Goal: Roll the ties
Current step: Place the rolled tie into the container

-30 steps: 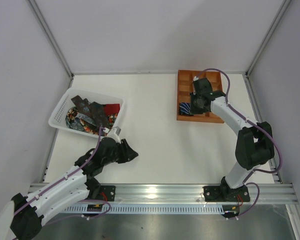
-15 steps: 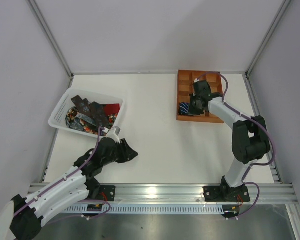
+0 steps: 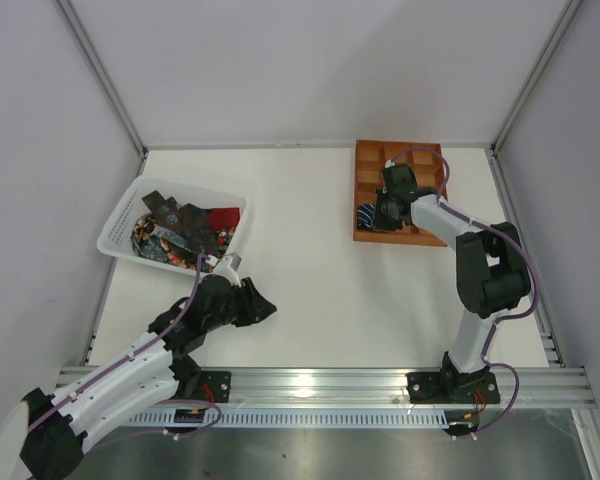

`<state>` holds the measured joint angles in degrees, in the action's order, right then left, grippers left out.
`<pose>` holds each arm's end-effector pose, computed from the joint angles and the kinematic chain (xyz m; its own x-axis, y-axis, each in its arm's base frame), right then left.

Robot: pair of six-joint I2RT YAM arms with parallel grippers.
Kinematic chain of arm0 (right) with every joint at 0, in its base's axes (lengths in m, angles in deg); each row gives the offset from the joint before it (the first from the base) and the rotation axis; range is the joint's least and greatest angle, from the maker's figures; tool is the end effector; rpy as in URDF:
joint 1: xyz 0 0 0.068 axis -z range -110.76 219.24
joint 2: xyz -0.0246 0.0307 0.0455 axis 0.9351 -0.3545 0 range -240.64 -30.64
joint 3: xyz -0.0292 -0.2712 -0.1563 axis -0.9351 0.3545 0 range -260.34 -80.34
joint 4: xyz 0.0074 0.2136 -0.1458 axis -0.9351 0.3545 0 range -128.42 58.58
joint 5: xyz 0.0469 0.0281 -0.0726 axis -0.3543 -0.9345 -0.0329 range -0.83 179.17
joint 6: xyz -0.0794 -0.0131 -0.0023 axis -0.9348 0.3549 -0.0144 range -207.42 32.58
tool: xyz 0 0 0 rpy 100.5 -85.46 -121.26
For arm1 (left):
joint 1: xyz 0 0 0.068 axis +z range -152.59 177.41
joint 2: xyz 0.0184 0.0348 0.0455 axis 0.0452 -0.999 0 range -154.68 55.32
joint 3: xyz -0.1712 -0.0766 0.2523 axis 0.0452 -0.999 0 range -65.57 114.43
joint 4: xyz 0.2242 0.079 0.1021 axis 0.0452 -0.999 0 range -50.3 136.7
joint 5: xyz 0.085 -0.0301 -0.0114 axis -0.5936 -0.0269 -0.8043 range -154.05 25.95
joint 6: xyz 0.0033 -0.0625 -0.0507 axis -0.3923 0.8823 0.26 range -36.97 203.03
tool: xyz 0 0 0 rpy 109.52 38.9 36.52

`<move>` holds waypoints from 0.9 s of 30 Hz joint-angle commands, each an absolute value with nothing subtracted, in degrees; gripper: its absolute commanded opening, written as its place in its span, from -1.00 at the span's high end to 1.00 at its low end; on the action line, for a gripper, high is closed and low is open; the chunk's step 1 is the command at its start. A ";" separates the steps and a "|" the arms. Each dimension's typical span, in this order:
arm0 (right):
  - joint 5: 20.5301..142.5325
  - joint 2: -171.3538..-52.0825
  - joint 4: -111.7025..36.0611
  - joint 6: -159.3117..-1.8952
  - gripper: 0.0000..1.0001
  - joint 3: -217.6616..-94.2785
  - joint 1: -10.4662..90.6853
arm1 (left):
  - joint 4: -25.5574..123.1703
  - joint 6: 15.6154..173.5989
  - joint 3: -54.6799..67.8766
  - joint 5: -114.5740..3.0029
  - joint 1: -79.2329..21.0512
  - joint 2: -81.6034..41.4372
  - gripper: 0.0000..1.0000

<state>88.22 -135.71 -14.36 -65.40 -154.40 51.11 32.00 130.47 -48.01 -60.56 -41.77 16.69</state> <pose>0.3992 0.1319 0.2187 -0.8423 0.1187 -0.5258 -0.0047 0.9738 0.2274 0.1091 -0.0943 0.1901 -0.7992 -0.2972 -0.5225 0.1186 0.7742 -0.6217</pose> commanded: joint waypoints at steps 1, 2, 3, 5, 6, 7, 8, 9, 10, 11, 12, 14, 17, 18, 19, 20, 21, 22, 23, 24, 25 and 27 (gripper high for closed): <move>88.03 -137.51 -16.18 -64.57 1.00 -155.66 51.31 | 32.73 129.26 -47.99 -59.56 -41.18 16.65 0.14; 88.03 -137.77 -17.05 -64.48 1.00 -155.57 51.31 | 32.55 129.26 -47.91 -59.65 -41.18 16.74 0.14; 88.03 -137.78 -17.41 -64.39 1.00 -155.48 51.39 | 32.64 129.26 -47.90 -59.65 -41.18 16.83 0.14; 88.29 -137.86 -18.02 -64.30 1.00 -155.74 51.31 | 32.47 129.26 -47.90 -59.74 -41.18 16.91 0.13; 88.55 -138.39 -17.85 -64.30 1.00 -156.44 51.31 | 32.38 129.34 -47.82 -59.65 -41.18 16.83 0.14; 88.64 -138.74 -17.50 -64.39 1.00 -156.80 51.31 | 32.38 129.17 -47.73 -59.74 -41.18 16.83 0.13; 88.56 -139.09 -16.89 -64.39 1.00 -157.15 51.31 | 32.20 129.17 -47.64 -59.65 -41.26 16.91 0.14; 88.56 -139.44 -16.62 -64.48 1.00 -157.41 51.31 | 32.11 129.26 -47.64 -59.83 -41.18 17.00 0.14; 88.56 -139.36 -16.36 -64.57 1.00 -157.50 51.31 | 32.11 129.17 -47.64 -59.74 -41.18 17.00 0.14; 88.56 -139.18 -15.92 -64.57 1.00 -157.33 51.31 | 32.11 129.17 -47.64 -59.83 -41.26 17.09 0.14; 88.56 -138.66 -15.74 -64.65 1.00 -157.07 51.31 | 31.94 129.17 -47.55 -59.74 -41.18 17.09 0.14; 88.29 -137.34 -14.95 -64.92 1.00 -156.45 51.31 | 31.76 128.99 -47.47 -59.91 -41.18 17.18 0.14; 88.21 -135.32 -13.02 -65.88 1.00 -156.01 51.31 | 31.94 128.91 -47.38 -59.74 -41.18 17.09 0.13; 88.38 -134.79 -12.67 -66.15 1.00 -155.92 51.31 | 32.02 128.91 -47.38 -59.74 -41.18 17.00 0.13; 88.38 -133.48 -12.32 -66.58 1.00 -155.66 51.31 | 31.94 128.91 -47.29 -59.74 -41.18 16.92 0.13; 88.38 -132.95 -12.14 -66.67 1.00 -155.31 51.31 | 32.02 128.82 -47.20 -59.74 -41.18 16.91 0.13; 88.38 -132.33 -11.88 -66.76 1.00 -155.31 51.31 | 32.11 128.82 -47.11 -59.57 -41.18 17.09 0.13; 88.21 -131.89 -11.53 -66.85 1.00 -155.31 51.22 | 32.11 128.82 -47.03 -59.39 -41.18 17.09 0.12; 87.94 -130.58 -10.74 -66.85 1.00 -155.31 51.31 | 32.29 128.82 -46.94 -59.21 -41.26 17.35 0.09; 87.42 -129.87 -10.38 -66.94 0.99 -154.96 51.22 | 32.46 128.73 -46.76 -58.86 -41.18 17.70 0.08; 87.15 -127.95 -10.12 -66.94 0.95 -154.78 51.22 | 32.46 128.64 -46.68 -58.69 -41.18 17.71 0.03; 87.24 -125.92 -9.77 -66.94 0.90 -153.64 51.13 | 32.38 128.38 -46.24 -58.42 -41.18 17.88 -0.03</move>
<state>87.94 -131.65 -11.63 -65.90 -154.73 51.13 31.98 130.07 -48.01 -60.12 -41.77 17.04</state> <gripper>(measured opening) 0.037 0.500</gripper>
